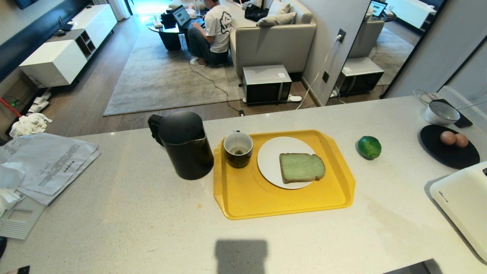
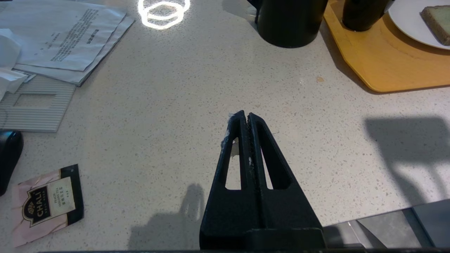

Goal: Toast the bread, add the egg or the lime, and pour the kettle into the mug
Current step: Pick up the egg

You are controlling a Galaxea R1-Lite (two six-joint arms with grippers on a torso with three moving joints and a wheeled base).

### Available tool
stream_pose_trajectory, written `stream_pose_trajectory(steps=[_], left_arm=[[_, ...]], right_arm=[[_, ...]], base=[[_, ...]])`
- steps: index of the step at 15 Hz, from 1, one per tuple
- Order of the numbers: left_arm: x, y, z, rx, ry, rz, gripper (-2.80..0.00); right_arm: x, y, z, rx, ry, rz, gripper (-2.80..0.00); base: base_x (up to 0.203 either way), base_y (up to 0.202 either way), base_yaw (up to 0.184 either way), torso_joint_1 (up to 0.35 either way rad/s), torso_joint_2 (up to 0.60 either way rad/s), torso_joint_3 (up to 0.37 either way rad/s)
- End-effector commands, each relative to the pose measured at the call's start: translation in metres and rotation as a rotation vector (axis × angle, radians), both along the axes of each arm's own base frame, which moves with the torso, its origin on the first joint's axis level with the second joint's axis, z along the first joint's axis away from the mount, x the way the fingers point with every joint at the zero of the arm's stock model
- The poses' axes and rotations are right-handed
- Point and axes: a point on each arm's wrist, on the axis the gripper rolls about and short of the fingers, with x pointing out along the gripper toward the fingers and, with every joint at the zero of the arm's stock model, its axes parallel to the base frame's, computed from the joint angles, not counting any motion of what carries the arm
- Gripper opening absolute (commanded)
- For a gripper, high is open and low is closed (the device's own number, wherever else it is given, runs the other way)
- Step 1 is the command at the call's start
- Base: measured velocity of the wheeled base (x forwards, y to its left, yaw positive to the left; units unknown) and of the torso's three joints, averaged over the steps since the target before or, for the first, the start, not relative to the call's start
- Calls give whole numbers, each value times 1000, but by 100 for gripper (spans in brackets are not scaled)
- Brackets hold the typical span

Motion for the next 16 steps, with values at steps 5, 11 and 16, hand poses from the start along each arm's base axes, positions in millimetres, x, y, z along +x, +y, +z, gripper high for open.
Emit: stream_pose_trajectory(steps=[5,11,16], left_arm=[[0,0,0,0,-1,1,-280],[0,0,0,0,-1,1,-280],[0,0,0,1,-1,1,-280]], right_arm=[[13,4,-70,-78,-27,74,-280],[24,5,-82,-266,-181,58,-280],[25,6,-84,-196,-177,138,-280]], base=[[0,0,0,0,0,0],[0,0,0,0,0,0],[0,0,0,0,0,0]])
